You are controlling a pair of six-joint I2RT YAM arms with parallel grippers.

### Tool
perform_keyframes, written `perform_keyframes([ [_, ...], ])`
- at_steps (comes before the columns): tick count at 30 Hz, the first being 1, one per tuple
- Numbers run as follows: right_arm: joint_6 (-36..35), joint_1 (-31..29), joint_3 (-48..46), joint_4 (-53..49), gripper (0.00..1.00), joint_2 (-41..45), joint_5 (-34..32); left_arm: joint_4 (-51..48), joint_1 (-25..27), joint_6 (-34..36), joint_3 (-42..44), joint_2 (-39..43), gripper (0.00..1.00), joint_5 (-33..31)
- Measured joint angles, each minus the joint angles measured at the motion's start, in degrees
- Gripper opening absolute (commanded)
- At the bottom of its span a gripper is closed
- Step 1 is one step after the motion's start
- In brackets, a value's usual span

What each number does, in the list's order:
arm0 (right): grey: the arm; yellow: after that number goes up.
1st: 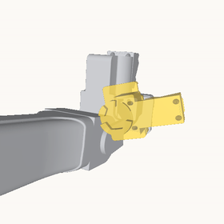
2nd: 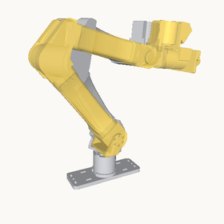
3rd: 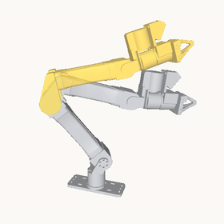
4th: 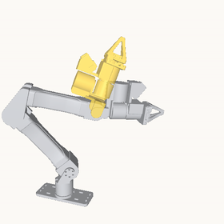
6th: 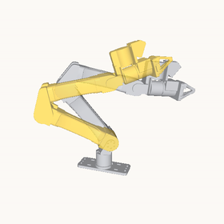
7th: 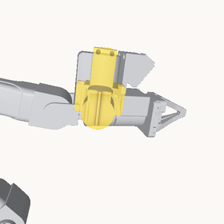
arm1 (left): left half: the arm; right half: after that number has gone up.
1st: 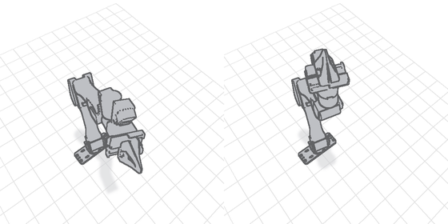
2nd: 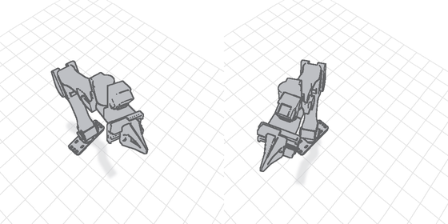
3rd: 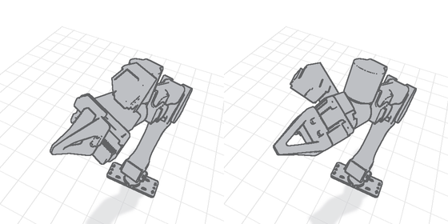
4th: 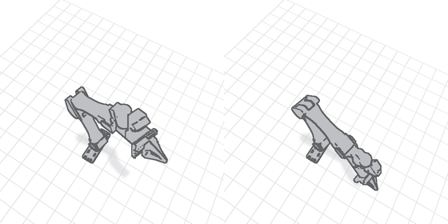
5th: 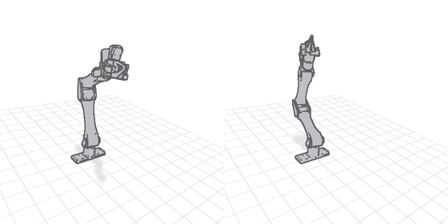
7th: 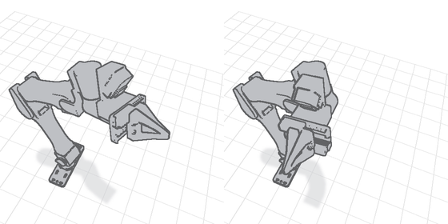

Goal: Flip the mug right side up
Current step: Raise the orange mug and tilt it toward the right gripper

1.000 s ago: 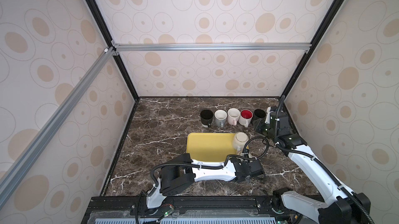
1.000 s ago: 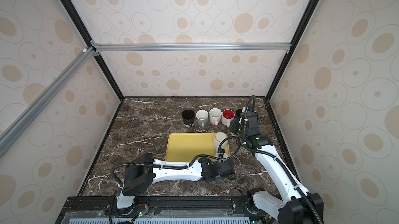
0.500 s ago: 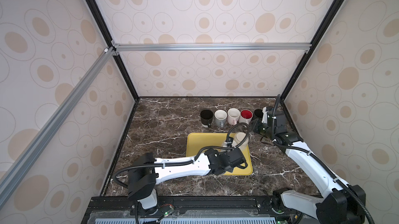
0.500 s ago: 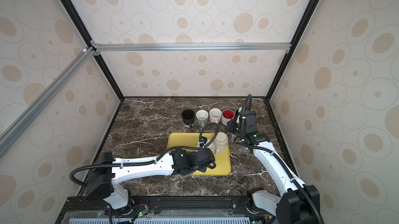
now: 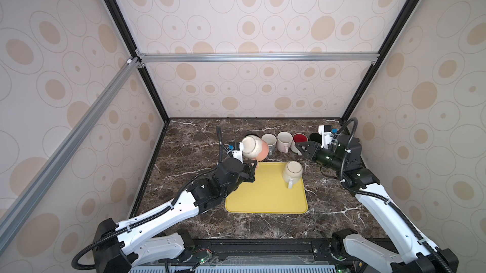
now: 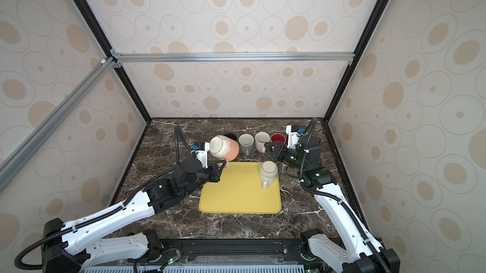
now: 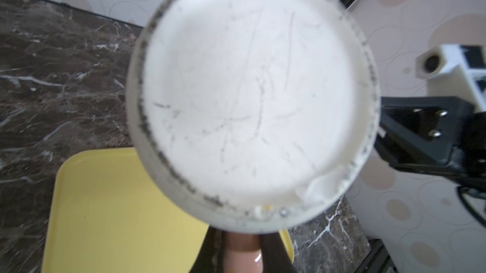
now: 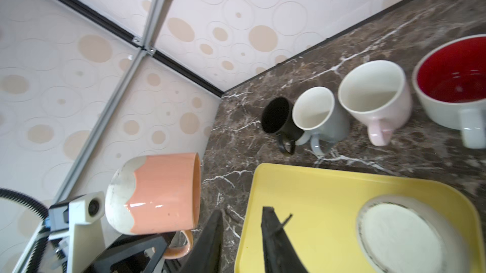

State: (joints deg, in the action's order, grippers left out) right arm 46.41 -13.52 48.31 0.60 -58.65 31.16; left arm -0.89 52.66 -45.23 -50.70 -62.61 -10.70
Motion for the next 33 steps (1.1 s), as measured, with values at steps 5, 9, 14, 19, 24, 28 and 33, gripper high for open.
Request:
perform_keyframes([
  [5, 6.69, -2.38, -0.74, 11.63, 0.29, -5.25, 7.28, 14.23, -2.4, -1.66, 2.27, -0.42, 0.0, 6.08],
  [9, 12.07, -4.52, -0.63, 22.05, 0.35, -8.52, 12.72, 26.49, -6.62, -6.6, 7.34, -0.5, 0.0, 11.02],
  [14, 16.74, -5.22, 1.68, 31.28, 0.43, -11.41, 16.83, 37.27, -11.47, -14.64, 11.21, -1.42, 0.0, 15.21],
  [19, 15.69, -9.38, 5.86, 31.95, 0.43, -12.31, 18.53, 46.56, -13.84, -21.24, 12.33, -2.43, 0.0, 18.38],
  [24, 14.67, -12.28, 8.24, 31.98, 0.41, -14.12, 18.82, 57.13, -14.93, -27.21, 12.68, -5.38, 0.0, 21.62],
  [28, 14.6, -12.74, 9.29, 31.69, 0.4, -16.28, 18.67, 62.53, -15.61, -30.77, 12.92, -8.33, 0.0, 23.37],
  [33, 12.87, -13.6, 11.15, 29.07, 0.4, -17.38, 17.9, 65.22, -16.09, -33.09, 13.18, -10.12, 0.0, 24.76],
])
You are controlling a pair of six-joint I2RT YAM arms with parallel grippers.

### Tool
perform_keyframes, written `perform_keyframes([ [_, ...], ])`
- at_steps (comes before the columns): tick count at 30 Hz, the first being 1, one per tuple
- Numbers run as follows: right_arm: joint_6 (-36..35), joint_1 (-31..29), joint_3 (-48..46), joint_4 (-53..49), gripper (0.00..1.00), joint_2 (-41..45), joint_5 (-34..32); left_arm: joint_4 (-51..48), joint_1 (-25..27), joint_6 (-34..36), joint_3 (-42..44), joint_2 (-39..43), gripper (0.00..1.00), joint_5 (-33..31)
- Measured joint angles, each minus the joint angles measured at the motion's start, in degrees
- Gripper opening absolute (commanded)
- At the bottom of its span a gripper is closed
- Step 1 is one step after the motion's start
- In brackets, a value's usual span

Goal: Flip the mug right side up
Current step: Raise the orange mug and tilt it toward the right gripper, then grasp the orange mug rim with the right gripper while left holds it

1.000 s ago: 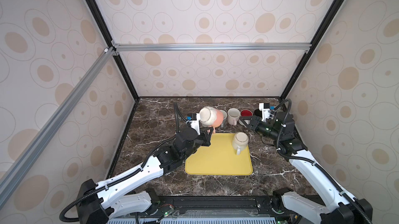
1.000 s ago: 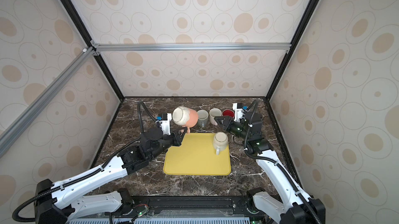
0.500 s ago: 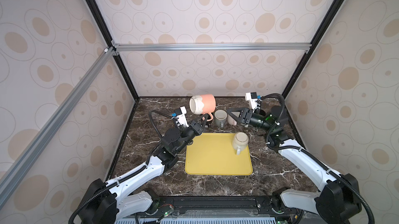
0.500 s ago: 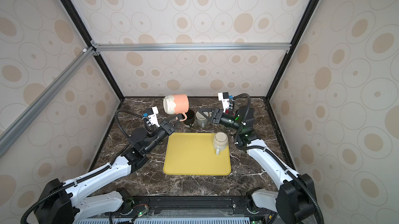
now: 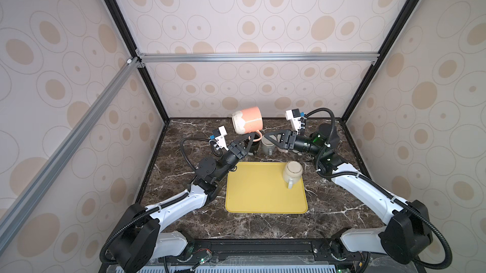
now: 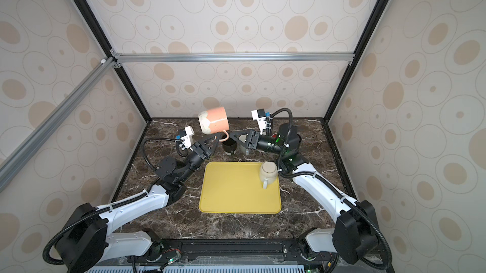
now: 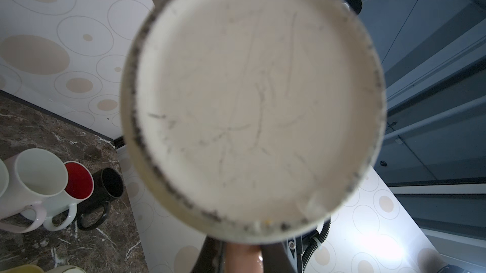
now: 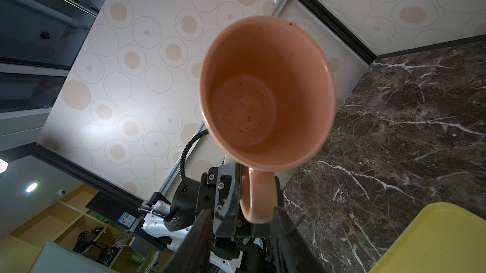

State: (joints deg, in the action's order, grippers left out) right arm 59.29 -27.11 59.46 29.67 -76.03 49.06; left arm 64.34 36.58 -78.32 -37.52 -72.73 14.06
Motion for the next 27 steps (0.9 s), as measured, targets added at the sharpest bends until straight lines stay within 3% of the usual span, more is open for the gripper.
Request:
perform_keyframes([
  [10, -2.4, -1.7, 3.56, -3.17, 0.4, -3.1, -1.27, 3.23, -0.28, -1.29, 0.0, -0.13, 0.0, 1.53],
  [18, -1.7, -2.82, 4.72, -2.27, 0.32, -4.96, -1.09, 4.24, -0.57, -1.62, 0.79, -0.31, 0.0, 1.73],
  [27, -1.46, -3.72, 5.68, -2.05, 0.3, -5.64, -1.09, 7.15, -0.59, -2.29, 1.42, -1.92, 0.0, 2.05],
])
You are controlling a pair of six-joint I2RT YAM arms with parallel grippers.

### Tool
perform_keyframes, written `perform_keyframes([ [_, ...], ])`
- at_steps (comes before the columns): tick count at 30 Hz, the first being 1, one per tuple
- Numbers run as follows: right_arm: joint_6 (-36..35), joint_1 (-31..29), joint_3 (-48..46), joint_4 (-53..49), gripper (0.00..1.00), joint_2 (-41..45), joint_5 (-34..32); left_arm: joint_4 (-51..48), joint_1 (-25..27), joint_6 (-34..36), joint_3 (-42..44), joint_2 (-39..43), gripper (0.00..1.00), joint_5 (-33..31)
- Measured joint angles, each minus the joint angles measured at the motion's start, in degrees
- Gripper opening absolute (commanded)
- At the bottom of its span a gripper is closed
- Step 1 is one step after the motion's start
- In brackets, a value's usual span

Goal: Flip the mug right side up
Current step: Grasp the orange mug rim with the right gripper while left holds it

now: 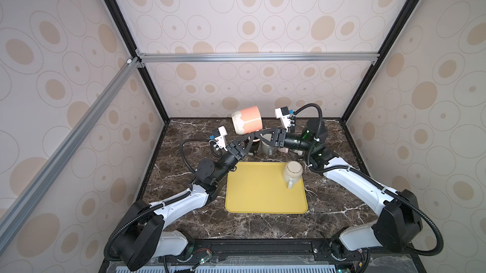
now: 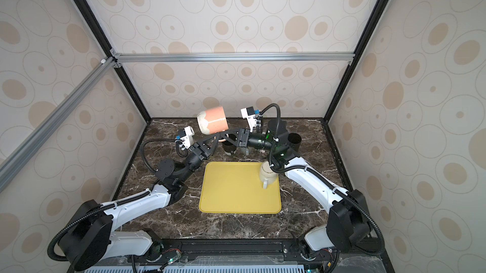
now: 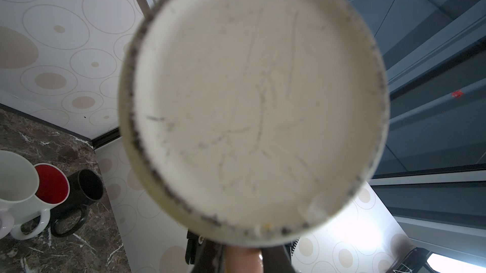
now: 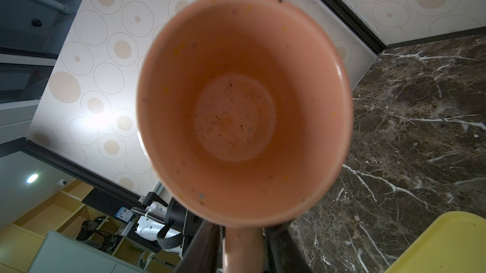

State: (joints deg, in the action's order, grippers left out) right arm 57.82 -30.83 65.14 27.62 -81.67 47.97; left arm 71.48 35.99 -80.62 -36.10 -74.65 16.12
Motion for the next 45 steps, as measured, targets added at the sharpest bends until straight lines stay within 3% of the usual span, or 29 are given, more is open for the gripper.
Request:
perform_keyframes([
  [8, 0.9, -0.35, 0.52, -0.26, 0.13, -0.52, -0.15, 2.16, -0.15, -0.57, 0.63, -0.28, 0.0, -0.07],
  [11, 0.94, -0.35, 0.52, -0.24, 0.0, -0.63, -0.15, 2.14, -0.22, -0.5, 0.7, -0.28, 0.0, -0.04],
  [17, 1.2, -0.46, 0.83, -0.13, 0.0, -1.25, -0.2, 1.53, -0.68, -0.15, 0.7, -0.28, 0.0, 0.22],
  [19, 1.29, -0.5, 1.16, -0.22, 0.0, -1.75, -0.37, 1.05, -1.01, -0.15, 0.7, -0.28, 0.08, 0.44],
  [22, 1.2, -0.66, 2.1, -1.86, 0.0, -2.34, -0.85, 0.24, -1.53, -0.31, 0.7, -0.28, 0.39, 1.07],
  [24, 1.22, -0.85, 2.51, -4.5, 0.0, -2.36, -1.55, -0.02, -1.95, 0.0, 0.5, -0.28, 0.66, 1.92],
  [27, 1.22, -1.27, 2.51, -7.85, 0.0, -2.38, -2.36, -0.76, -2.21, 0.48, 0.33, -0.26, 0.86, 3.37],
  [30, 1.38, -1.53, 2.51, -9.81, 0.0, -2.56, -2.93, -1.97, -2.25, 0.87, 0.33, -0.02, 0.99, 4.46],
  [45, 4.52, -1.68, 2.54, -8.72, 0.0, -5.25, -3.65, -18.62, -2.93, 8.37, 2.29, 10.1, 1.0, 2.99],
])
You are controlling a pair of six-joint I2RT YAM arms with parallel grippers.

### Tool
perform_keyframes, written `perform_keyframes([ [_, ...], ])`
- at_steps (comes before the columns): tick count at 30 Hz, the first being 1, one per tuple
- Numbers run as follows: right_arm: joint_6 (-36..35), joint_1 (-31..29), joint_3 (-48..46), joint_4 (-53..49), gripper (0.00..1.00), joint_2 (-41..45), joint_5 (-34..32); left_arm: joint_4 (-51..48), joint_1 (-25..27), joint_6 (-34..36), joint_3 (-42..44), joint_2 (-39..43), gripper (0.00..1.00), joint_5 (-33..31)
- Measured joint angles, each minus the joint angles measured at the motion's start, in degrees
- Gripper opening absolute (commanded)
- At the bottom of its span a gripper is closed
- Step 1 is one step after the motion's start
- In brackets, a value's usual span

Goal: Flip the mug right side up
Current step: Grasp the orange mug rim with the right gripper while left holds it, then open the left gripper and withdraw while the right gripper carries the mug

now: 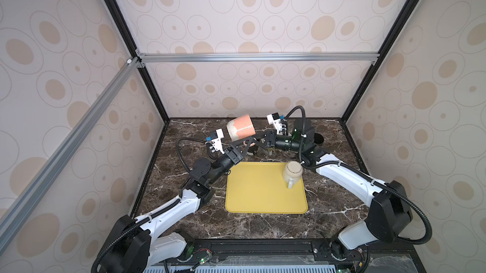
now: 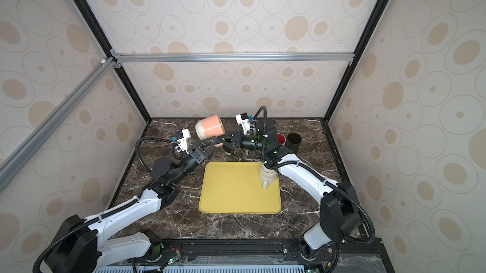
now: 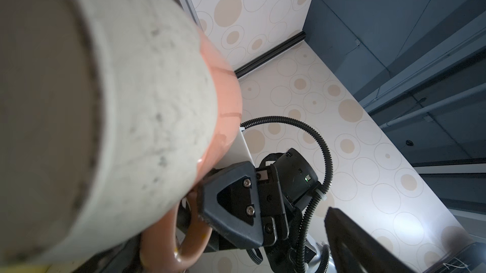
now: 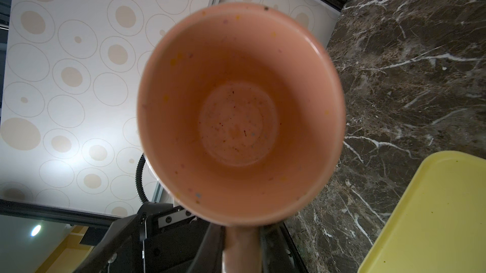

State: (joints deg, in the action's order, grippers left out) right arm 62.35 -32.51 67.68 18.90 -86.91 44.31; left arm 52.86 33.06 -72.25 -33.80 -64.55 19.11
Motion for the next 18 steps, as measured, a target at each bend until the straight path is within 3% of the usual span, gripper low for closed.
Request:
perform_keyframes([
  [9, 1.49, 0.39, 0.04, 1.31, 0.0, -0.2, -1.16, -10.01, -3.69, 3.08, 4.85, 9.27, 1.0, -3.04],
  [18, -1.33, 0.61, 1.79, -3.41, 0.0, -0.22, -4.61, -31.3, -7.3, 10.86, 2.89, 18.69, 1.0, -10.69],
])
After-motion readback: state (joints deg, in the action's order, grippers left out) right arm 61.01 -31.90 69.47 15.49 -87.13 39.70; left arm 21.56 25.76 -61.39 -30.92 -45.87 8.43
